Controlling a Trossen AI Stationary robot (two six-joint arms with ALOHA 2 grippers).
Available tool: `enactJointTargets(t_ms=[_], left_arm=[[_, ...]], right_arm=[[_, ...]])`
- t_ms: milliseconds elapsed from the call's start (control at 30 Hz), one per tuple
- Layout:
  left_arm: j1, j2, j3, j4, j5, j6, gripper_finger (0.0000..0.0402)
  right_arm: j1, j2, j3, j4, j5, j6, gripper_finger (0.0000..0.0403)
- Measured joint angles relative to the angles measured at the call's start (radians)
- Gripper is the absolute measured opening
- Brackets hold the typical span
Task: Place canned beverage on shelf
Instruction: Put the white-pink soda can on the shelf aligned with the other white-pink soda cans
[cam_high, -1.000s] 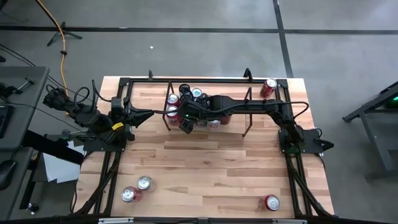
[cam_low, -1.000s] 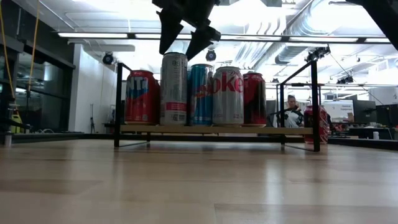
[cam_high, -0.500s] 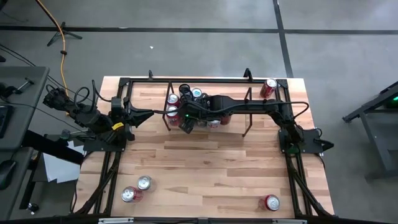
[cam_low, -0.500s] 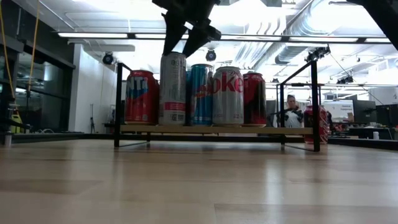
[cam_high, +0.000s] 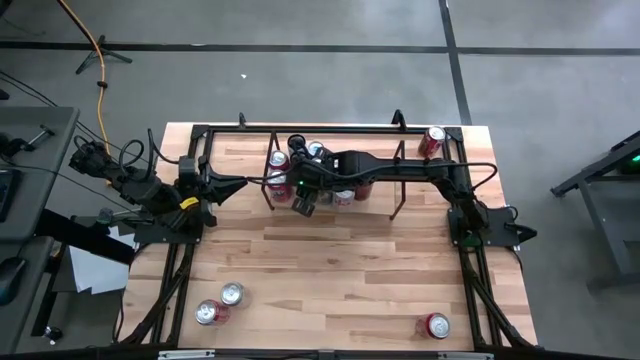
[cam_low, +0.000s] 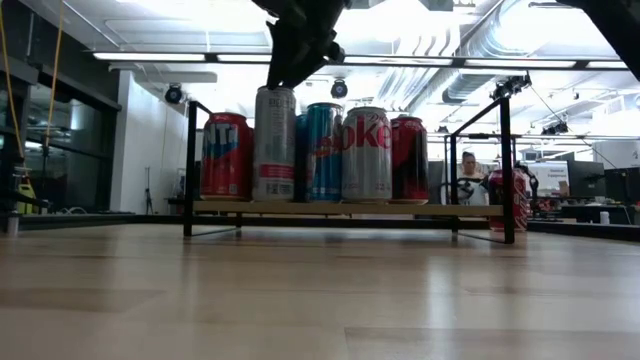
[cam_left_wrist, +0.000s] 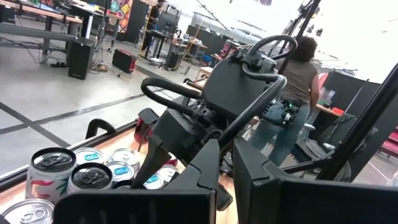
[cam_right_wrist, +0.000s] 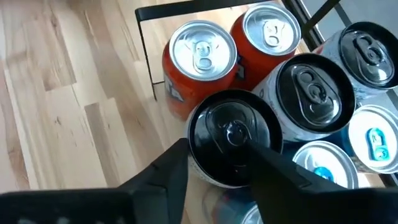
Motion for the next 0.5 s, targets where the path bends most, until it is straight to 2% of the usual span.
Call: enactJointTargets(t_ms=[300, 500], left_arm=[[0.0, 0.0, 0.0, 0.0, 0.0, 0.001, 0.0], [0.0, 0.0, 0.0, -0.012, 0.0, 0.002, 0.0]], right_arm=[[-0.008, -0.034, -0.003, 0.0, -0.032, -0.01, 0.0129], [-0.013, -0.067, -0.002, 0.048, -0.118, 0.005, 0.0135]])
